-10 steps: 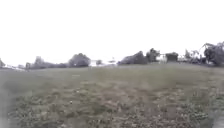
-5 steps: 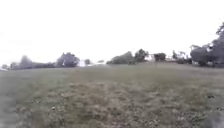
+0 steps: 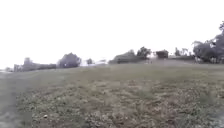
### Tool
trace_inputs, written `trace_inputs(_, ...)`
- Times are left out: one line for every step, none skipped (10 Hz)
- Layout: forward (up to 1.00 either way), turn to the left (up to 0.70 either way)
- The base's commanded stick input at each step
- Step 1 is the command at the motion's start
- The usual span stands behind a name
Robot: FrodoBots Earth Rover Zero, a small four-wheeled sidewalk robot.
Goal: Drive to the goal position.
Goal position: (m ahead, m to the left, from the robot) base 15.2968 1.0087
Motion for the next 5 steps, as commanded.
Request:
trace_inputs(0.50, 0.00)
trace_inputs(0.50, 0.00)
trace_inputs(0.50, 0.00)
trace_inputs(0.50, 0.00)
trace_inputs(0.50, 0.00)
